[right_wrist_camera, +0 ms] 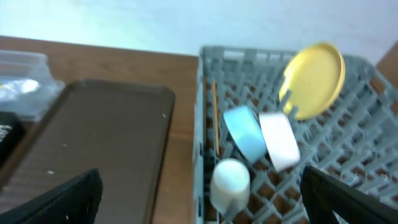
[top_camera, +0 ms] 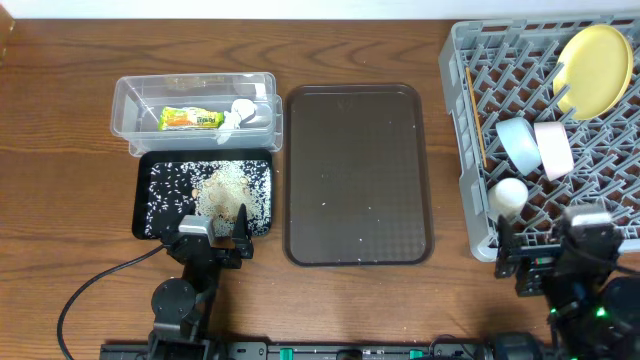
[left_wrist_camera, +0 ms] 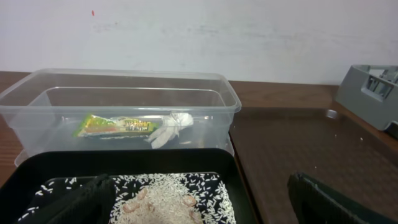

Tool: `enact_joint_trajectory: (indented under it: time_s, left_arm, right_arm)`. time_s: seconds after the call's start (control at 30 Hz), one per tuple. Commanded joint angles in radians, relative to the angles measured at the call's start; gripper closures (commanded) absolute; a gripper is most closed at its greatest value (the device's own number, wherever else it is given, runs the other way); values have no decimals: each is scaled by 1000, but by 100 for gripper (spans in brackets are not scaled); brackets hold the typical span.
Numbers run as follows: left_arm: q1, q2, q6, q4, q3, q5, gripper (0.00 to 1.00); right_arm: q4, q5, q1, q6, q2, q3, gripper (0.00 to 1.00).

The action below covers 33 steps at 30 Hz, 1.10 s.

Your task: Sort waste into correct bins and load items into the dishwasher rack

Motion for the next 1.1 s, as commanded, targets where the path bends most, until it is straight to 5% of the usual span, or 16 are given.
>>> enact_joint_trajectory:
  time_s: [0.0, 0.37, 0.63, 1.07]
  left_arm:
    - [5, -6, 17, -35, -15, 8, 9]
    - [5, -6, 17, -35, -15, 8, 9]
    - [5, -6, 17, -35, -15, 8, 9]
    - [5, -6, 17, -35, -15, 8, 9]
  right_arm:
    - [50, 23, -35, -9, -84, -121, 1]
    - [264, 14, -74, -5, -385, -532, 1]
    - [483, 14, -75, -5, -388, -766, 1]
    - [778, 14, -75, -5, -387, -869, 1]
